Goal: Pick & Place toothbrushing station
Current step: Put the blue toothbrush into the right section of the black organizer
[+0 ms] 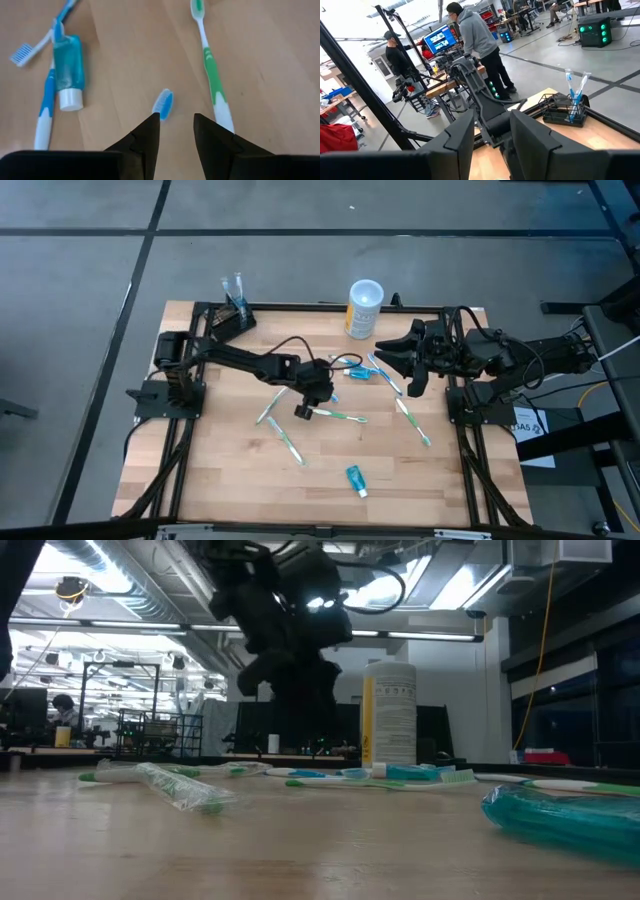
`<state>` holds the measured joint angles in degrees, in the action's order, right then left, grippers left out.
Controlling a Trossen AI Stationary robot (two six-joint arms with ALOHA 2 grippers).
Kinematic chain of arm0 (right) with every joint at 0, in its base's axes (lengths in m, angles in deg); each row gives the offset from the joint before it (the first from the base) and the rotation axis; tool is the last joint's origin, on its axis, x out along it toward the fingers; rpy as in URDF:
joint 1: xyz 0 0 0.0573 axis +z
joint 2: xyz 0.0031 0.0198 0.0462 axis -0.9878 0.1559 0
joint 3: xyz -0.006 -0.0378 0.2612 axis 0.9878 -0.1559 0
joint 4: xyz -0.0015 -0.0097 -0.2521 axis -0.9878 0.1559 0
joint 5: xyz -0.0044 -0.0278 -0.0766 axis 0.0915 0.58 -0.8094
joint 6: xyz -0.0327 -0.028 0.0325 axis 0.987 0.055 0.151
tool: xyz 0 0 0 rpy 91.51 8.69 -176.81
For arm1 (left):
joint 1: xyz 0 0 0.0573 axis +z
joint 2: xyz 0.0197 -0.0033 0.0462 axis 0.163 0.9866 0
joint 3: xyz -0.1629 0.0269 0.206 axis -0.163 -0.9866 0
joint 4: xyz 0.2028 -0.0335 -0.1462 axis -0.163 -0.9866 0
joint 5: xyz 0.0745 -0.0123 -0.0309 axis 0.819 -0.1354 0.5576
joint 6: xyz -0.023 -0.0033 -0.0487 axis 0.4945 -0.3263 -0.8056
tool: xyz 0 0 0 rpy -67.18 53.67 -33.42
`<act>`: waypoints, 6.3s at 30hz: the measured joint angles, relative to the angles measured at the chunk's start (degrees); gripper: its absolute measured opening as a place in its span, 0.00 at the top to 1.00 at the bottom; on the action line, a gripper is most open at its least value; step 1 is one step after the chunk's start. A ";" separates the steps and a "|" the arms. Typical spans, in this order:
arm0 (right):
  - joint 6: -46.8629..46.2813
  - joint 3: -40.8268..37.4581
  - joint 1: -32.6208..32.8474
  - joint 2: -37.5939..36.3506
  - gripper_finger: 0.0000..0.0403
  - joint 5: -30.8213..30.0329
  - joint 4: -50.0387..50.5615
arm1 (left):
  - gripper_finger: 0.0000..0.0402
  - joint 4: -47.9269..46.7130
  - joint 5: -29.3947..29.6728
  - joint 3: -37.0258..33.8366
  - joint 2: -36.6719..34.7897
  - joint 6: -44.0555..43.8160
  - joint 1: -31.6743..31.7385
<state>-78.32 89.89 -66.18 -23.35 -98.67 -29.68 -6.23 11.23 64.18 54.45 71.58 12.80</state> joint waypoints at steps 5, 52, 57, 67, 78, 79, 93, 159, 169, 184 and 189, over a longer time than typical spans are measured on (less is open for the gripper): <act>0.17 0.00 0.00 0.02 0.68 0.00 -0.21 | 0.74 1.07 -0.89 1.51 1.53 0.75 0.04; 4.72 0.00 6.40 -0.37 0.68 -3.94 -7.55 | 0.79 6.05 1.15 2.23 9.49 -0.98 1.11; 4.55 0.00 6.91 -0.42 0.68 -4.52 -7.52 | 0.95 6.50 0.34 2.23 9.18 -4.70 1.25; 4.48 0.00 6.91 -0.44 0.68 -4.52 -7.50 | 0.99 5.91 -0.01 5.54 6.84 -10.12 1.64; 6.55 0.00 8.72 -0.72 0.68 -6.11 -7.66 | 0.99 13.03 7.12 6.32 -9.81 -19.80 11.26; 7.03 0.00 9.08 -0.94 0.68 -6.50 -7.75 | 0.99 12.96 7.18 6.32 -12.04 -19.75 12.91; 13.01 0.00 15.63 -4.49 0.68 -16.66 -7.82 | 0.99 16.73 10.02 1.78 -28.91 -19.23 33.88; 4.26 0.00 16.37 -5.51 0.68 -24.04 -8.83 | 0.99 103.00 33.13 -47.10 -15.23 -17.82 51.45; 4.07 0.00 16.39 -5.73 0.68 -24.04 -8.57 | 0.99 103.04 36.81 -47.10 -8.79 -20.59 48.61; 3.85 0.00 16.39 -5.79 0.68 -25.07 -7.92 | 0.99 103.02 44.81 -50.95 -6.31 -24.73 42.80; 3.82 0.00 16.37 -5.81 0.68 -25.05 -7.52 | 0.99 103.04 43.74 -51.04 -6.31 -26.93 42.73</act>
<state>-74.50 89.89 -49.81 -29.17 -123.72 -37.20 96.82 54.98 13.15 48.13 44.65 55.53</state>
